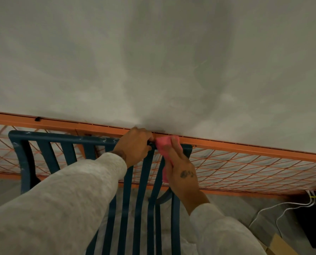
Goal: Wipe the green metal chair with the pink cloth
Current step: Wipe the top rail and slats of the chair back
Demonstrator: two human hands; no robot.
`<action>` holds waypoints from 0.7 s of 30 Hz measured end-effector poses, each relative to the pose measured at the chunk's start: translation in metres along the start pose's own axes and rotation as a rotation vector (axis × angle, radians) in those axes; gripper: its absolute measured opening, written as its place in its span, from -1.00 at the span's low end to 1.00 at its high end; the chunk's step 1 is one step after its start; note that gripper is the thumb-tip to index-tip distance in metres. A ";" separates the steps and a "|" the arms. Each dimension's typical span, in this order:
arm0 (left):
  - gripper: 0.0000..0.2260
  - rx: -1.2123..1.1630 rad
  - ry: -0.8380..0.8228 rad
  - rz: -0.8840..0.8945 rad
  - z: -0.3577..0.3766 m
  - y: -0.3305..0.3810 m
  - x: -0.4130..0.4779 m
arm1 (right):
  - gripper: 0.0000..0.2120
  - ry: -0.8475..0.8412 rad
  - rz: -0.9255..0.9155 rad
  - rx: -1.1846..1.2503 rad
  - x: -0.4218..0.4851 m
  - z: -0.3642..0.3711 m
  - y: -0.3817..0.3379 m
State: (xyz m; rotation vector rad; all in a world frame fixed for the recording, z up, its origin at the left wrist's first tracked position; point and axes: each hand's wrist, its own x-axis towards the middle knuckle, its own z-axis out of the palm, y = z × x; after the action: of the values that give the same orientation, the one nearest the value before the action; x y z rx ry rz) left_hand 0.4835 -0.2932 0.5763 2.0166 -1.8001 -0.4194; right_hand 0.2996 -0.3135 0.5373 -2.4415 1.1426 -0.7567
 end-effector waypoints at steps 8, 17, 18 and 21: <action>-0.80 -0.018 -0.004 0.002 0.000 -0.002 0.002 | -0.63 0.002 -0.135 -0.172 0.001 -0.020 0.041; -0.65 0.072 -0.151 0.091 -0.022 -0.018 0.002 | -0.58 -0.011 0.007 -0.084 0.003 -0.003 0.006; -0.62 0.086 -0.165 0.076 -0.028 -0.025 0.000 | -0.55 -0.024 0.029 -0.050 0.003 -0.006 0.006; -0.69 0.088 -0.239 0.014 -0.049 -0.045 -0.009 | -0.66 -0.062 0.148 0.179 0.010 -0.023 -0.007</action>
State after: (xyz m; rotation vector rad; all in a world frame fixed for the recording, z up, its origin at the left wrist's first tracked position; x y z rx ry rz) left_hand 0.5448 -0.2755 0.5970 2.0858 -2.0046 -0.6089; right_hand 0.2951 -0.3187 0.5619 -2.1916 1.1646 -0.7010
